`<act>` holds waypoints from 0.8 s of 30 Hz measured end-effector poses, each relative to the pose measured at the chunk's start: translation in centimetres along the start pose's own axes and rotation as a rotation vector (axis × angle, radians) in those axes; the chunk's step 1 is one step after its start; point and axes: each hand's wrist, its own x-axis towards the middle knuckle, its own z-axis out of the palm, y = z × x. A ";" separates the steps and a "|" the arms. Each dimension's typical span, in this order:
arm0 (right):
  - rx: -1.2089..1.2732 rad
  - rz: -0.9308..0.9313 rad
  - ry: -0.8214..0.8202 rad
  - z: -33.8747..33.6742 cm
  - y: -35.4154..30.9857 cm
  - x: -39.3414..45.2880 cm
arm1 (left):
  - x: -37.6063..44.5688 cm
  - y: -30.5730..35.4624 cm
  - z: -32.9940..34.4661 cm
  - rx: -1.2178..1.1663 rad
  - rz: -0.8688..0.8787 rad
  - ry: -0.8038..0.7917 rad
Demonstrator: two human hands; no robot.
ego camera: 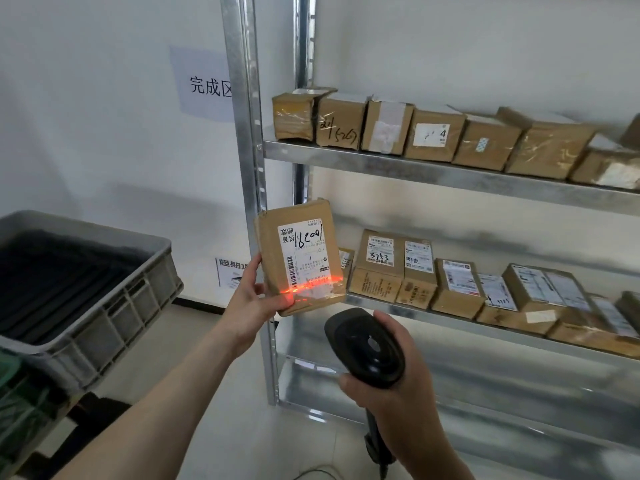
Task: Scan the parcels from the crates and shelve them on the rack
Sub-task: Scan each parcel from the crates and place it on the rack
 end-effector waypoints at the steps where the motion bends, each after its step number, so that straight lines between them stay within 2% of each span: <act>1: -0.002 -0.006 -0.005 -1.0 0.3 0.1 | 0.0 0.1 0.7 0.006 0.006 0.012; 9: 0.015 -0.014 -0.060 -9.6 3.1 0.6 | -1.3 0.8 8.7 0.096 0.078 0.086; 16: 0.045 -0.003 -0.098 -16.0 5.3 1.0 | -3.3 1.4 16.6 0.149 0.139 0.051; 24: 0.140 0.022 -0.074 -21.2 6.3 0.7 | -4.3 1.8 22.2 0.198 0.167 0.028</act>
